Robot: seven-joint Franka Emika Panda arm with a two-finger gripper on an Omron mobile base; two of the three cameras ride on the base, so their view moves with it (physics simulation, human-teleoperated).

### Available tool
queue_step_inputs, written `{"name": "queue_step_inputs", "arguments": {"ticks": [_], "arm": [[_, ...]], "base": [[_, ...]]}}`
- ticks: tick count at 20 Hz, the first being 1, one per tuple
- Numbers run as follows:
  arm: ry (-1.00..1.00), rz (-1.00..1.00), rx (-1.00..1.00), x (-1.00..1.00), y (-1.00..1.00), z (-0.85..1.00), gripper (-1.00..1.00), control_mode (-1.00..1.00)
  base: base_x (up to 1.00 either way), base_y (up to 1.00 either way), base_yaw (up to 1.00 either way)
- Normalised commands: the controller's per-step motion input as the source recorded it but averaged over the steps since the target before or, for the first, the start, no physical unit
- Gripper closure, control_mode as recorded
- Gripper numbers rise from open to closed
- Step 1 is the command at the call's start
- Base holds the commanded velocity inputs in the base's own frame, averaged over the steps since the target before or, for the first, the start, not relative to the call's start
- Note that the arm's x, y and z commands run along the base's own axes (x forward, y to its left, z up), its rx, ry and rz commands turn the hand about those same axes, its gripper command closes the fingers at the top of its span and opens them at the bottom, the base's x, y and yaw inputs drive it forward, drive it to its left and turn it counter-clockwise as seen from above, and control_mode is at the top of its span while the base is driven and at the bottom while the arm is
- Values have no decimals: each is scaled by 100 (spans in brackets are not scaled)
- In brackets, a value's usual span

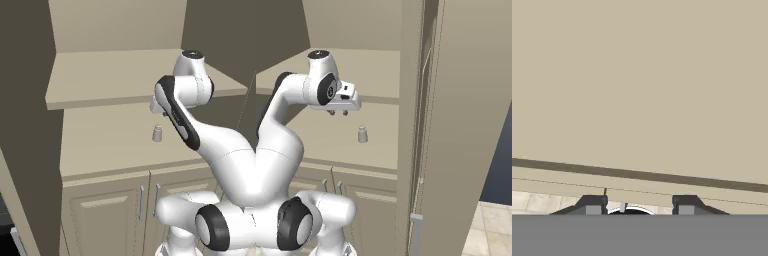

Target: Retrieve the shaker from the cabinet and place it next the steak on a plate on the dining table.

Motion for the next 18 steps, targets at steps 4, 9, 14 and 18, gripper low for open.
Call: {"name": "queue_step_inputs", "arguments": {"ticks": [4, 9, 14, 18], "arm": [[-13, -1, 0, -32, -3, 0, -100, -100], [-24, -8, 3, -66, -9, 0, -100, -100], [-27, -3, 2, -41, -1, 0, -100, -100], [-37, 0, 0, -7, 0, 0, -100, -100]], "base": [[0, 0, 0], [0, 0, 0], [0, 0, 0], [0, 0, 0]]}}
